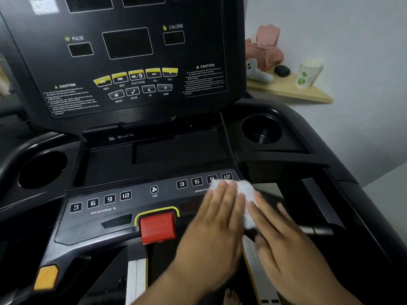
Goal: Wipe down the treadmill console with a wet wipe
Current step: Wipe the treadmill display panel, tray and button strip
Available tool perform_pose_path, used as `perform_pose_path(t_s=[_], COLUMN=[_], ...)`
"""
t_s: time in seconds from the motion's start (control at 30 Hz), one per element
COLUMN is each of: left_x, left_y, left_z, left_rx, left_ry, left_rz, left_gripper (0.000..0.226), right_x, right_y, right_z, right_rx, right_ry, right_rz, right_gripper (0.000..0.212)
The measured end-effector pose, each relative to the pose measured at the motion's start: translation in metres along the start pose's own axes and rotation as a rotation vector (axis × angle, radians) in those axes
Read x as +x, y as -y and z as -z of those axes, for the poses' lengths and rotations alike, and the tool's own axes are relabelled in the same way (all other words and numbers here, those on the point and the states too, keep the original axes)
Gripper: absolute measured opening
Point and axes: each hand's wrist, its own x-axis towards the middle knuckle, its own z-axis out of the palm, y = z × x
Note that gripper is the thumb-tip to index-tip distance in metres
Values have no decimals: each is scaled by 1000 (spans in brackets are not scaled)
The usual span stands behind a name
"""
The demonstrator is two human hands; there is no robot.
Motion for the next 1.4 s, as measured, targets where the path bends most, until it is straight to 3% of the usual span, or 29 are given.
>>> perform_pose_path(t_s=[0.13, 0.23, 0.43, 0.6, 0.83, 0.97, 1.1, 1.4], left_x=[9, 34, 4, -9, 30, 3, -18, 25], left_y=[-12, 10, 6, -16, 18, 13, -10, 29], left_z=[-1, 2, 1, -1, 8, 8, -5, 0], left_rx=[26, 22, -37, -1, -60, -90, -34, -1], left_ry=[17, -4, 62, 81, 46, 83, 89, 16], left_rz=[-36, 21, 15, -96, 15, -80, -168, 115], left_gripper=[58, 60, 62, 65, 60, 68, 73, 62], right_x=[1, 41, 1, -36, 5, -27, -65, 21], right_y=[-1, 4, 3, -10, 24, 21, -13, 23], right_z=[8, 16, 1, -11, -19, -35, -51, -18], right_rx=[34, 202, -29, -30, -116, -190, -333, -160], right_ry=[-21, 62, 82, 72, -54, -19, -53, -32], right_rz=[-23, -85, 7, 2, -60, -6, -72, -6], right_gripper=[66, 65, 66, 65, 69, 75, 67, 65])
